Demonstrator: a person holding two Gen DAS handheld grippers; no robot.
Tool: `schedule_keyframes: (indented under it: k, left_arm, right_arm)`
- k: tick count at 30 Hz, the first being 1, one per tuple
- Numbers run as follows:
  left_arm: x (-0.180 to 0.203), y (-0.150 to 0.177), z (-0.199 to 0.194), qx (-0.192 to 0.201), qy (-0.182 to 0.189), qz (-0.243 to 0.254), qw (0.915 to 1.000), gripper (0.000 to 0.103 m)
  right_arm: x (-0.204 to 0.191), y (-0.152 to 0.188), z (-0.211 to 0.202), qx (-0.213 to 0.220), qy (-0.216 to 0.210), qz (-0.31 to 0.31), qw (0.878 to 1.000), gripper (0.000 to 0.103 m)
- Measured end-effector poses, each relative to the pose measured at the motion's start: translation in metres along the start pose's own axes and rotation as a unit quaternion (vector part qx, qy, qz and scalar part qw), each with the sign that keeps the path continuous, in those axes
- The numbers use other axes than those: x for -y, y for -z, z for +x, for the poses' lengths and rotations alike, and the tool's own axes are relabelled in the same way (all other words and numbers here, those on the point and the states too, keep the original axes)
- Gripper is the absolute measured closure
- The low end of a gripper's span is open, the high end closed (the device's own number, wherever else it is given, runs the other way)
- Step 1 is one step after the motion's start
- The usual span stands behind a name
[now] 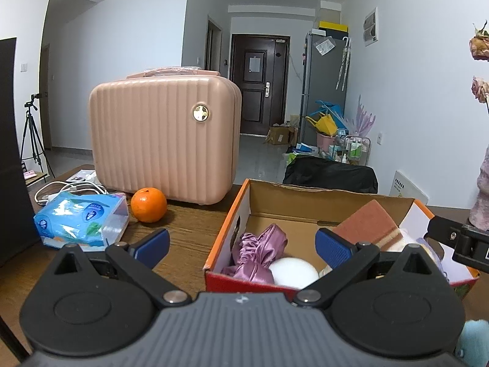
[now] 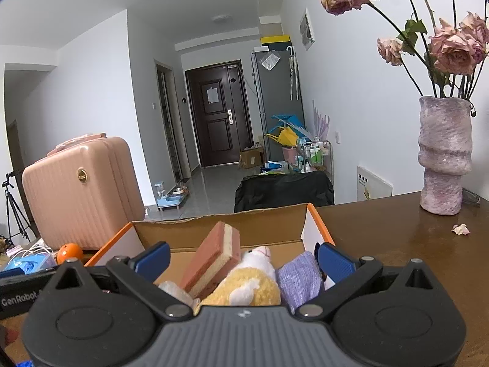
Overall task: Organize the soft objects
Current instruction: 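Withdraw both open tools from the box back over the table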
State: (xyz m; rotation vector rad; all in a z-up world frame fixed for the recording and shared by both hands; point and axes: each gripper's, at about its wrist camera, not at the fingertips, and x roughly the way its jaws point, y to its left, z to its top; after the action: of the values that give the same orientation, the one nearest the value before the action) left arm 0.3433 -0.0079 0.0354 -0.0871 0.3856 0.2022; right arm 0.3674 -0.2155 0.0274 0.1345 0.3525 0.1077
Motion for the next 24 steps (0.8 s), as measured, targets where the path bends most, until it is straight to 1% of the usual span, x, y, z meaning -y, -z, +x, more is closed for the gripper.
schedule_keyframes:
  k: [9, 17, 24]
  left_arm:
    - [-0.013, 0.010, -0.025, 0.006, 0.000, 0.005, 1.0000, 0.000]
    - [-0.022, 0.021, -0.046, 0.010, 0.007, 0.014, 0.9998, 0.000]
    - [-0.030, 0.029, -0.064, 0.013, 0.016, 0.018, 0.9996, 0.000]
  right_arm:
    - [-0.004, 0.016, -0.025, 0.002, 0.000, -0.019, 1.000, 0.000]
    - [-0.005, 0.026, -0.047, 0.006, -0.009, -0.035, 0.999, 0.000]
    - [-0.006, 0.037, -0.063, 0.004, -0.007, -0.048, 0.999, 0.000]
